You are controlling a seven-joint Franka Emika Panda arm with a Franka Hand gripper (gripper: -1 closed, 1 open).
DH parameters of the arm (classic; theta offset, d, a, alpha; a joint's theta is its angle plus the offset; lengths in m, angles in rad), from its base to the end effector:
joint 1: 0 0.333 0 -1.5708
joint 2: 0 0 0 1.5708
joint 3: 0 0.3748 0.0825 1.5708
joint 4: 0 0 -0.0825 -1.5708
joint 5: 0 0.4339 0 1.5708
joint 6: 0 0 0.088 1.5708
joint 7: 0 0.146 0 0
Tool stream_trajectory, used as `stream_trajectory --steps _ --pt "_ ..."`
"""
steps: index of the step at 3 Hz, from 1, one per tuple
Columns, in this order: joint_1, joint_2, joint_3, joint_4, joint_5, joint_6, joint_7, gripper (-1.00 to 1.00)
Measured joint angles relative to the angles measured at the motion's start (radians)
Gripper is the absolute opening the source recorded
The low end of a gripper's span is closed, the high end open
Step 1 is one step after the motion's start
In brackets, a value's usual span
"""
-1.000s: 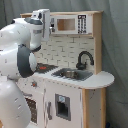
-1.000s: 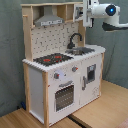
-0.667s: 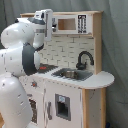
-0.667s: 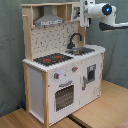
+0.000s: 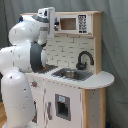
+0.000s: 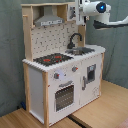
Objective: Play with the kitchen
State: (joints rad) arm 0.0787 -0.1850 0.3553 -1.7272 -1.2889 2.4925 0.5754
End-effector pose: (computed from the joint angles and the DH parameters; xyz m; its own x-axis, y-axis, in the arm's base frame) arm 0.5573 0.2685 0.8044 0.2276 0.6927 0.6844 -0.0586 -0.6918 0.7197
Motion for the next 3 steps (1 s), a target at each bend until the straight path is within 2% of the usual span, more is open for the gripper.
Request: stream_trajectory --steps 1,2,3 --pt "0.0 -0.017 0.048 0.054 0.0 -0.063 -0.033 -1.0" --pt "0.0 -0.051 0.084 0.037 0.0 -0.118 -0.033 -1.0" --pt "0.0 -0.058 0.09 0.031 0.0 -0.127 -0.032 1.0"
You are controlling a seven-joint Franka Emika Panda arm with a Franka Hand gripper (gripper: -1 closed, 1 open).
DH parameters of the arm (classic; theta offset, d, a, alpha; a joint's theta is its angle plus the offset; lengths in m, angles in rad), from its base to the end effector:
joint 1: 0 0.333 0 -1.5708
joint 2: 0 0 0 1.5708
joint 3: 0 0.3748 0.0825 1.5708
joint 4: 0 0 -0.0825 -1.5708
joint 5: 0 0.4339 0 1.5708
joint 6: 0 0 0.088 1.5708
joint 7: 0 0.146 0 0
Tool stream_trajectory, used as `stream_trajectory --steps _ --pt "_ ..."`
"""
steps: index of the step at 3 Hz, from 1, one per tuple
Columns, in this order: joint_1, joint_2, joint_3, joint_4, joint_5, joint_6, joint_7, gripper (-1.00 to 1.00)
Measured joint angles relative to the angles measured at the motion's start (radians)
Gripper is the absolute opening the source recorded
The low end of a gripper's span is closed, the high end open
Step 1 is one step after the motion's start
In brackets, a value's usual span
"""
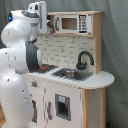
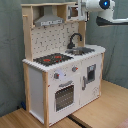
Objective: Play with the kitchen
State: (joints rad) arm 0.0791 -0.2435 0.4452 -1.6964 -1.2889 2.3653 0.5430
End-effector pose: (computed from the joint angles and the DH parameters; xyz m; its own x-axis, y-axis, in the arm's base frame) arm 0.5055 0.3023 0.8460 0.2124 0.7111 0.6702 -0.1193 -0.6619 0.7400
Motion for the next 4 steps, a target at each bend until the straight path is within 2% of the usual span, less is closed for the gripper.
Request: stream_trajectory --steps 1,2,4 --pt "0.0 -0.007 0.006 -0.007 0.0 -0.009 0.001 1.0" --pt "0.0 -0.065 0.041 -0.077 0.001 -0.056 0.023 1.0" --pt "0.012 -0.178 0.1 -0.205 0.077 -0.147 0.044 1.0"
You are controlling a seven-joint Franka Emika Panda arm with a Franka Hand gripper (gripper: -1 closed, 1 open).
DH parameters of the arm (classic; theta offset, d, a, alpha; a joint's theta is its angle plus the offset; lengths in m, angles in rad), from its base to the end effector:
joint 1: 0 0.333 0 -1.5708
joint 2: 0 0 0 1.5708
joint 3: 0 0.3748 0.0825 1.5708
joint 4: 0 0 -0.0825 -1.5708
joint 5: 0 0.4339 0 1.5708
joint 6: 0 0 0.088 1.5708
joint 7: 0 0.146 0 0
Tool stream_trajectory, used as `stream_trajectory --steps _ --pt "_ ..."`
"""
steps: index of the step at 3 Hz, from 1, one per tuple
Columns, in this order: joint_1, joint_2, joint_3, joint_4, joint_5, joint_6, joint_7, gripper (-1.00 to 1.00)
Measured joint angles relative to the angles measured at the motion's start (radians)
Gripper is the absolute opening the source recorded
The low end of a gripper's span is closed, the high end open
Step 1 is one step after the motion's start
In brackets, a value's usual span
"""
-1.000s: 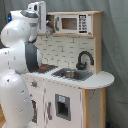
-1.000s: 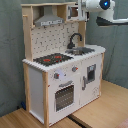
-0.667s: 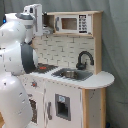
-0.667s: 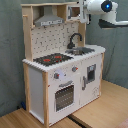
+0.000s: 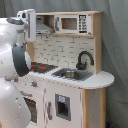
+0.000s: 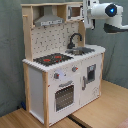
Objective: Play with the kitchen
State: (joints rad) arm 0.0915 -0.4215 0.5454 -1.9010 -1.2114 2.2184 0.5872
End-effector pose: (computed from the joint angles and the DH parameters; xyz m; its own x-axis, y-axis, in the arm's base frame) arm 0.4179 0.3324 0.7960 0.2910 0.7077 0.6438 -0.1290 -0.6378 0.7593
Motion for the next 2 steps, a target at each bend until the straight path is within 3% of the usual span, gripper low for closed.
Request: stream_trajectory --steps 1,2 --pt "0.001 -0.042 0.058 -0.05 0.024 -0.06 -0.002 1.0" --pt "0.0 -0.046 0.137 -0.078 0.021 -0.137 -0.031 1.0"
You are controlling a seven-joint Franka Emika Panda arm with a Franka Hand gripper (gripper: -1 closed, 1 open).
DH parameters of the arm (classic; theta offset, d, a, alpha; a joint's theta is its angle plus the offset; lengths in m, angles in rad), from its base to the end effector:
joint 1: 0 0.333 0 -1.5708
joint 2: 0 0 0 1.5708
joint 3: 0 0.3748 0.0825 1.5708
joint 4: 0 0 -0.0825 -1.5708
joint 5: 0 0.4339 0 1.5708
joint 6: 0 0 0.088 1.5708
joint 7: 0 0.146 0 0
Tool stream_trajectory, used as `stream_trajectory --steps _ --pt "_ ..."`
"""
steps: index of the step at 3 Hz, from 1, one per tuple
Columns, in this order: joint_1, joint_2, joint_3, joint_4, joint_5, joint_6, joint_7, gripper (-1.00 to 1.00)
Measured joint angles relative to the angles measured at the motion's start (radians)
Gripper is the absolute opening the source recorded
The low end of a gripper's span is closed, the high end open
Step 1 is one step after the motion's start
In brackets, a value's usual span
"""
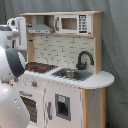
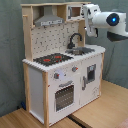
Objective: Play with the kitchen
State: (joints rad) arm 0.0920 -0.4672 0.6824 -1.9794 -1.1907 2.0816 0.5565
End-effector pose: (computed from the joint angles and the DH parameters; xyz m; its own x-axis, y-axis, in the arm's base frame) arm 0.3666 0.3762 0.7480 0.3384 0.7716 0.5386 -0.1099 -0.5361 0.8370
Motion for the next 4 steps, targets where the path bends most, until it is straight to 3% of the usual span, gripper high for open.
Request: stream_trajectory --steps 3,4 --pt "-0.003 0.007 0.191 -0.045 -0.055 -0.225 -0.137 1.0" --pt "-0.029 0.008 0.243 -0.096 -0.074 -0.265 -0.194 1.0"
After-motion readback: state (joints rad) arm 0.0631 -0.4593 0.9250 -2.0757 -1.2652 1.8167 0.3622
